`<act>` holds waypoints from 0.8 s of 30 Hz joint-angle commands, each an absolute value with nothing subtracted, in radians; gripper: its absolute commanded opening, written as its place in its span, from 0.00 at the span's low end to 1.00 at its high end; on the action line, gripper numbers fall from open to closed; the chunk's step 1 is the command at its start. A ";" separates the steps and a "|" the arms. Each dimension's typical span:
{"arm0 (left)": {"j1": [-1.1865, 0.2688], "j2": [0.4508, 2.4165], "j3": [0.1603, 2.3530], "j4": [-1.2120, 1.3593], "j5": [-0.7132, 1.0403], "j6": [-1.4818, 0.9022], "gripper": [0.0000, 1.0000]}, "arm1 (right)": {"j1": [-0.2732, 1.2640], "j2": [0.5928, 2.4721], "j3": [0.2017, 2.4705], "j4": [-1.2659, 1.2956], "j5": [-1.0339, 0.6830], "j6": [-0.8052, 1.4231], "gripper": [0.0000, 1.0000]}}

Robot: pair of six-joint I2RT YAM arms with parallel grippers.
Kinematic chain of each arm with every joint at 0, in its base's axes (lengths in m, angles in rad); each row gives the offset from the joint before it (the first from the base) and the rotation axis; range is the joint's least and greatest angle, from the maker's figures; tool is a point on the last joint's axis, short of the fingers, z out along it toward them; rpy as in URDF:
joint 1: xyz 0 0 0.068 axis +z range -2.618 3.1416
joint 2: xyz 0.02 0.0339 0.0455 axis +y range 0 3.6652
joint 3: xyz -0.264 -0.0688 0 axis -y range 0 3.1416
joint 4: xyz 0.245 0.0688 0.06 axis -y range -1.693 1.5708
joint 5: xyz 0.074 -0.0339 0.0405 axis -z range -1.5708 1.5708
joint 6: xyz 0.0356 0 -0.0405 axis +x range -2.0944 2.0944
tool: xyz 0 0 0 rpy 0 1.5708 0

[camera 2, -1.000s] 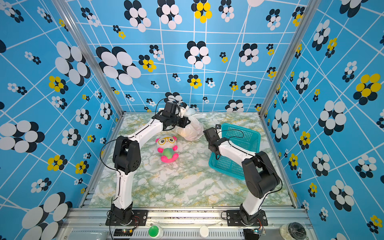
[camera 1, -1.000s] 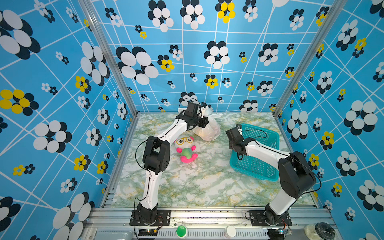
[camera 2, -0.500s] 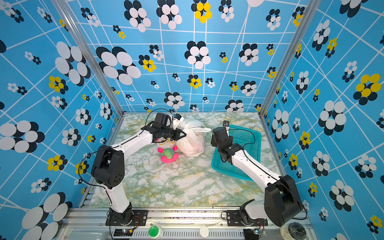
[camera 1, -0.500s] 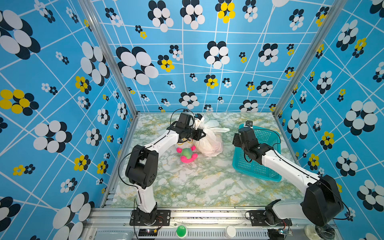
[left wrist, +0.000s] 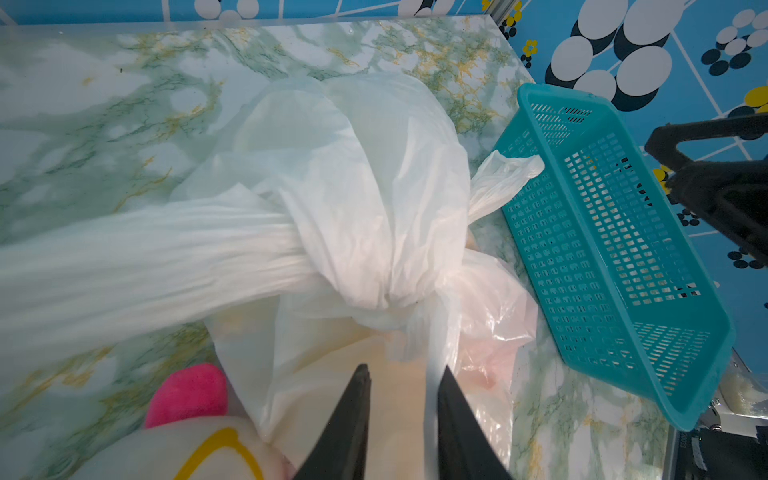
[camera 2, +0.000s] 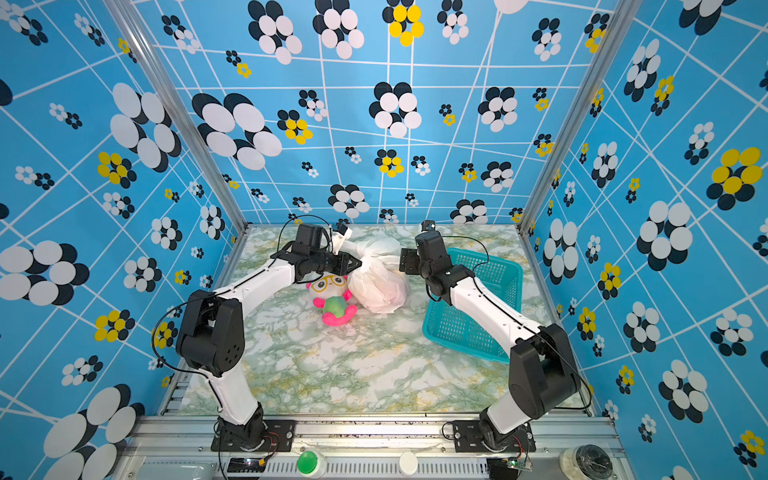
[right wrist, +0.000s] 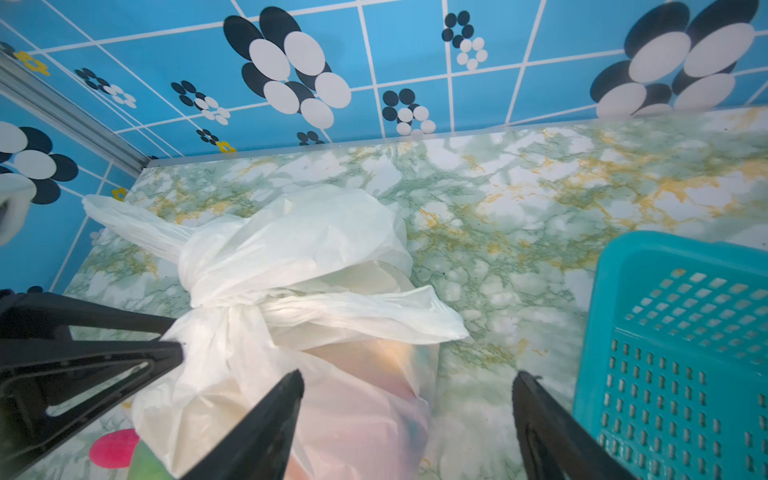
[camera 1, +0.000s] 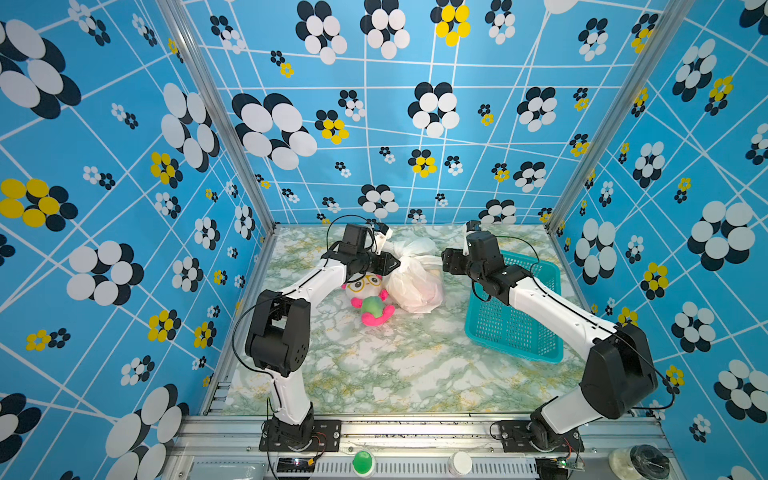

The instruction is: Untie the knot of the plastic bag and take out the fruit

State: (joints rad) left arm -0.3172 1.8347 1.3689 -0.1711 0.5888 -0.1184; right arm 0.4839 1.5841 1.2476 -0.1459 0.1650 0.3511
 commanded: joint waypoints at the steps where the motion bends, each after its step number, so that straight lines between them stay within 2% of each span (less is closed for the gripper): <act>1: -0.322 1.848 1.385 -0.161 0.623 -0.107 0.21 | 0.486 1.626 1.317 -0.132 0.092 0.299 0.82; 5: -0.328 1.849 1.404 -0.177 0.640 -0.096 0.06 | 0.486 1.689 1.388 -0.135 0.033 0.265 0.81; 7: -0.331 1.849 1.420 -0.197 0.638 -0.086 0.01 | 0.487 1.731 1.436 -0.160 0.002 0.248 0.77; 14: -0.342 1.849 1.456 -0.243 0.621 -0.059 0.00 | 0.489 1.856 1.572 -0.234 -0.040 0.179 0.72; 24: -0.360 1.874 1.483 -0.276 0.612 -0.031 0.00 | 0.511 1.973 1.693 -0.269 -0.096 0.125 0.73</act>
State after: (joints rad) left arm -0.3477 1.8488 1.4403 -0.2432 0.6128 -0.0605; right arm 0.4908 1.9373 1.6394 -0.2424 -0.0612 0.1638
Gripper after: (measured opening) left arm 0.047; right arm 0.728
